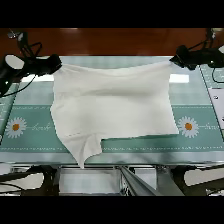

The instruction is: Fold the shirts.

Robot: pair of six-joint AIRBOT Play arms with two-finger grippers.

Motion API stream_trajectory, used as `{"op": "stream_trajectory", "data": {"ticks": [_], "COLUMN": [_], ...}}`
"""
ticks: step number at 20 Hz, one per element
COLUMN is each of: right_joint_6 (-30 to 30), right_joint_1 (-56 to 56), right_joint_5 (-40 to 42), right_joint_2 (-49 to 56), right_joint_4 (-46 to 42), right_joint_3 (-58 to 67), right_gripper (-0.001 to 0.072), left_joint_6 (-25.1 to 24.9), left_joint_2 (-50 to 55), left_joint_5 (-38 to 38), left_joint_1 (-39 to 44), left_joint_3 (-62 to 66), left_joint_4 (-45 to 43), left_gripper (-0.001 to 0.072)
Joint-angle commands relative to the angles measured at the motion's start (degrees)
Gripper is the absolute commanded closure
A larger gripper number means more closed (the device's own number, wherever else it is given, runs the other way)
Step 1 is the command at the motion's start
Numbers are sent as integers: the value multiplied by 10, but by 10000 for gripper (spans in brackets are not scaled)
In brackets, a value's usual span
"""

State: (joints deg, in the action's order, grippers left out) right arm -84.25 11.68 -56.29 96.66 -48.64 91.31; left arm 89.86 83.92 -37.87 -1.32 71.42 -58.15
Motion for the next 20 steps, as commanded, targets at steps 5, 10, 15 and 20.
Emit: {"op": "stream_trajectory", "data": {"ticks": [5,10,15,20], "right_joint_6": [-7,22,27,26], "right_joint_1": [18,35,25,7], "right_joint_5": [-133,-226,-280,-274], "right_joint_2": [95,94,94,101], "right_joint_4": [-30,-89,-165,-218], "right_joint_3": [89,88,76,44], "right_gripper": [681,681,681,681], "left_joint_6": [-27,-83,-77,-62], "left_joint_2": [57,58,58,59], "left_joint_5": [-156,-370,-421,-406], "left_joint_1": [-43,-80,-78,-77], "left_joint_3": [64,97,23,-5], "left_joint_4": [42,11,-72,-72], "left_gripper": [680,679,680,679]}}
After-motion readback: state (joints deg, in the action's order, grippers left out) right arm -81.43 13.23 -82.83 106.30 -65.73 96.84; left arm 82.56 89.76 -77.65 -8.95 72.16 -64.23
